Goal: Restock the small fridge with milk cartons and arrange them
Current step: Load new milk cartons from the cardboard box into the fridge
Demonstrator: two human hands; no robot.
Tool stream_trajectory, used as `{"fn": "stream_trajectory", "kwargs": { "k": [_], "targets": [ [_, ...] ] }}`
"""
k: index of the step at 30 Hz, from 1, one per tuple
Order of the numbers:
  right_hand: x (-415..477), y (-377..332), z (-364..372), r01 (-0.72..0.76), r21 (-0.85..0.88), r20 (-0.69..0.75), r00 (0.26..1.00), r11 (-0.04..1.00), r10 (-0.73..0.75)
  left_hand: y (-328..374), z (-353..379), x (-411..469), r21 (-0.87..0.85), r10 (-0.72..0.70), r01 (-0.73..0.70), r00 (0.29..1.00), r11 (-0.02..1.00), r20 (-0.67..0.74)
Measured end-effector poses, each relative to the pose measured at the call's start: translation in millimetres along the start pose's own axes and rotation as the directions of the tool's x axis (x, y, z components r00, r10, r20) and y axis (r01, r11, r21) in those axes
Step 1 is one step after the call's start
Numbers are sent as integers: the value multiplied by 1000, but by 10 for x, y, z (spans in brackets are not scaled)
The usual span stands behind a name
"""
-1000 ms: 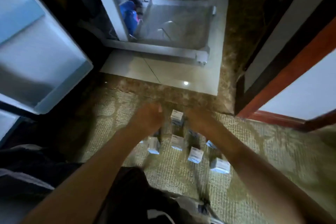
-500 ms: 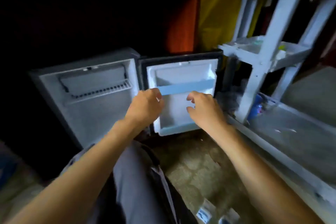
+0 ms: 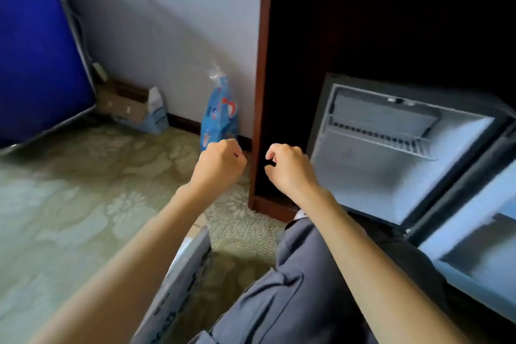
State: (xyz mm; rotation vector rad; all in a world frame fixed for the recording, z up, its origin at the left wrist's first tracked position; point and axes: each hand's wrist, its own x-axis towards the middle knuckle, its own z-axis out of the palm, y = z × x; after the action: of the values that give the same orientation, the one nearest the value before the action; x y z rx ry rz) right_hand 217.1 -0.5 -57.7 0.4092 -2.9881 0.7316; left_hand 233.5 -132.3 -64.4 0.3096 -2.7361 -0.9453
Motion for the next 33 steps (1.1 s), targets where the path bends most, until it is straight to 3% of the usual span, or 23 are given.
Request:
{"fn": "stream_trajectory", "kwargs": {
  "k": [8,15,23,33],
  "targets": [
    [39,-487,1556,102,-57,427,902,993,-68,-1505,187,-325,130,-385,371,915,920,117],
    [115,-527,2369,129,-66,592,803,989,-65,-2481,334,-595,280,-566,504,794,817,223],
    [120,-716,3026,306,-55,662,724,950,-195,-2983,527,-941,424,-583,445,761,788,284],
    [78,-752,3470,352,-165,631,756,921,-175,-3275,752,-1028,536,-522,302,789,789,324]
  ]
}}
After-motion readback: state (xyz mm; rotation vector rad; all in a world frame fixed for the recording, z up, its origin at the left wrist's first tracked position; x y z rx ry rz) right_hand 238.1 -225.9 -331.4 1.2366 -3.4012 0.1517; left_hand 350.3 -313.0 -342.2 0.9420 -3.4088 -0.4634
